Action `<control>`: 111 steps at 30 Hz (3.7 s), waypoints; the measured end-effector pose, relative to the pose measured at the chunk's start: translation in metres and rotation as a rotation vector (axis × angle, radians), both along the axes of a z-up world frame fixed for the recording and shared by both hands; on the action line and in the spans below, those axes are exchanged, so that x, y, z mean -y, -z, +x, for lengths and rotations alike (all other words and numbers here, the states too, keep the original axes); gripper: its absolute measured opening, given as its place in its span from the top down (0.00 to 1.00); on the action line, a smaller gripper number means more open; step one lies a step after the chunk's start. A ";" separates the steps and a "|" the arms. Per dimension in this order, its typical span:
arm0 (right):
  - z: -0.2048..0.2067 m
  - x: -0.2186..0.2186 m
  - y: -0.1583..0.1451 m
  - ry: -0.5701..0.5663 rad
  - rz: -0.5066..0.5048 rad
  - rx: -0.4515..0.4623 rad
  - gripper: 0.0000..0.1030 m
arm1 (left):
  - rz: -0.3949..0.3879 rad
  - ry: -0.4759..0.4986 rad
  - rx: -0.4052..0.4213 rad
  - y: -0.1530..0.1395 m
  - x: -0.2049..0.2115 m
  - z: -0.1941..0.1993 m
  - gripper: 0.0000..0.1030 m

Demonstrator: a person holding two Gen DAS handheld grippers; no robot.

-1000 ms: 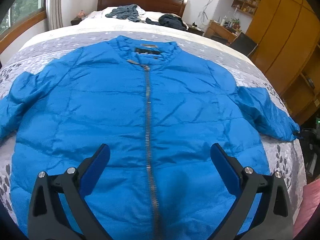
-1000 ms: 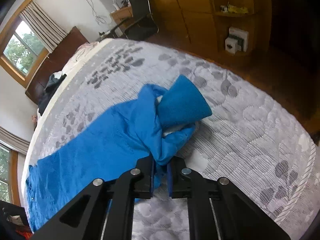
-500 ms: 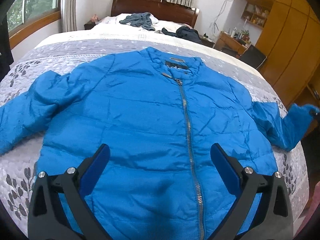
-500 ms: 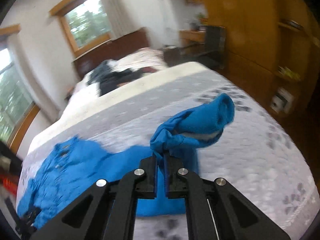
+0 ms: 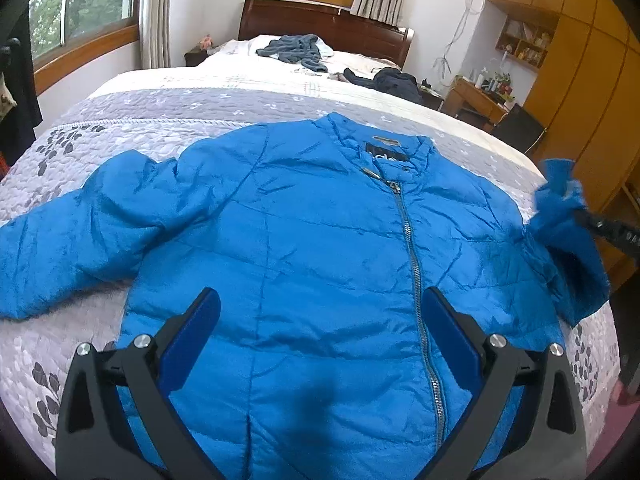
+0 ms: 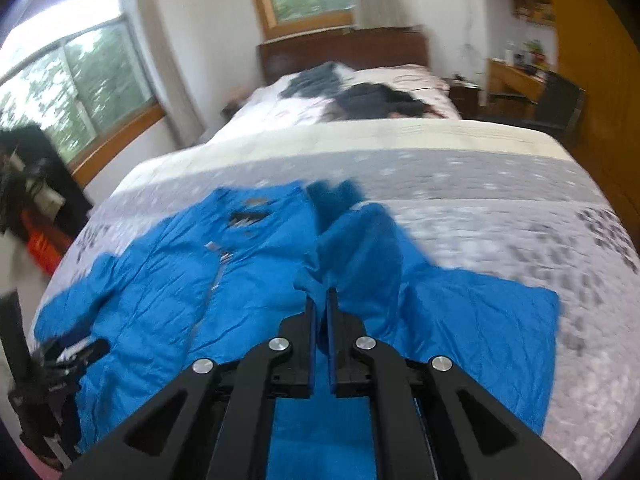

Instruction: Fold large clothes

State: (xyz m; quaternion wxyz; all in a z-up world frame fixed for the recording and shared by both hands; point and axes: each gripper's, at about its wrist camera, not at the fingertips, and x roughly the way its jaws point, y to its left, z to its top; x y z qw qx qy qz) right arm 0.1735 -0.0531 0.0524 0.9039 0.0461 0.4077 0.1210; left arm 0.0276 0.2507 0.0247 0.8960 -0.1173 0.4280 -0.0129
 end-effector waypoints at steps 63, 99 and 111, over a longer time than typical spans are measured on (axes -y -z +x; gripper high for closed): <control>0.026 0.073 0.075 0.053 0.139 -0.242 0.53 | -0.091 -0.083 -0.012 0.017 -0.039 0.074 0.84; 0.037 -0.010 0.095 -0.068 0.067 -0.279 0.54 | -0.039 0.017 -0.041 0.043 -0.031 0.085 0.55; 0.009 -0.040 0.058 -0.188 0.139 -0.218 0.44 | -0.097 -0.170 0.009 0.001 -0.137 -0.019 0.33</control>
